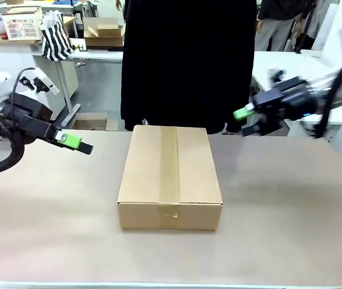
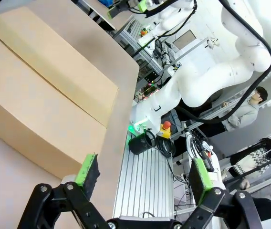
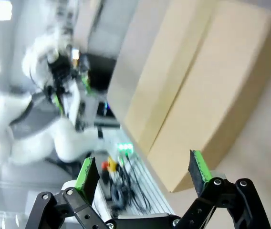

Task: Pack the gift set into the box.
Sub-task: Press and hold the closed box until the human finishes sealing it.

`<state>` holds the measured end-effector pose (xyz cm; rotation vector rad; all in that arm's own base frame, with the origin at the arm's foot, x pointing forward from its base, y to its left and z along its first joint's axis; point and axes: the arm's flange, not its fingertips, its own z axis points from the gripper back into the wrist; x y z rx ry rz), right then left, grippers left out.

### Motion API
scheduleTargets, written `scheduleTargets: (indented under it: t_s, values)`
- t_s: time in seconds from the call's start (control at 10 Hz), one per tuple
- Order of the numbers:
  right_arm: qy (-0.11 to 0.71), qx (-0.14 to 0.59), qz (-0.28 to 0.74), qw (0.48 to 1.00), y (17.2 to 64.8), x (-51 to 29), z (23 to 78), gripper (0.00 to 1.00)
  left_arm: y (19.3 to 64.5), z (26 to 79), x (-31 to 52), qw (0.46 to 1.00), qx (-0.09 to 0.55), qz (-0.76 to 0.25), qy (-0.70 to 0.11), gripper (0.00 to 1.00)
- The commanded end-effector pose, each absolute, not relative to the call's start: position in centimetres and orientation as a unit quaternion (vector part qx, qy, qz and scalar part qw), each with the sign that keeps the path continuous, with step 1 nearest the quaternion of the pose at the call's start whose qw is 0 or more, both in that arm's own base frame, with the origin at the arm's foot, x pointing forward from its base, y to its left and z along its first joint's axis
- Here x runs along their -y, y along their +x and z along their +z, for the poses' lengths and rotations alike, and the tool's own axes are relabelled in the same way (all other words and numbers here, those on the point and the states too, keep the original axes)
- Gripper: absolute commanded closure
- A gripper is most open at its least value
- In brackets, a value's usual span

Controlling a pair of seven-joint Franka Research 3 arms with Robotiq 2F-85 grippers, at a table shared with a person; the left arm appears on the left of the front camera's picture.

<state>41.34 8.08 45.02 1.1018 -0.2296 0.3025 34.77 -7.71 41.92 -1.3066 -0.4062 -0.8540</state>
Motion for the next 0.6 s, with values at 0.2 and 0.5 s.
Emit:
scheduleTargets:
  t_s: [0.2, 0.5]
  values:
    - [0.515, 0.082, 0.212, 0.827, 41.93, -11.76, 44.24, 0.0, 34.9, 41.92, 7.59, 0.686, 0.191, -0.386, -0.587, 0.0]
    - [0.515, 0.082, 0.212, 0.827, 41.93, -11.76, 44.24, 0.0, 34.9, 41.92, 7.59, 0.686, 0.191, -0.386, -0.587, 0.0]
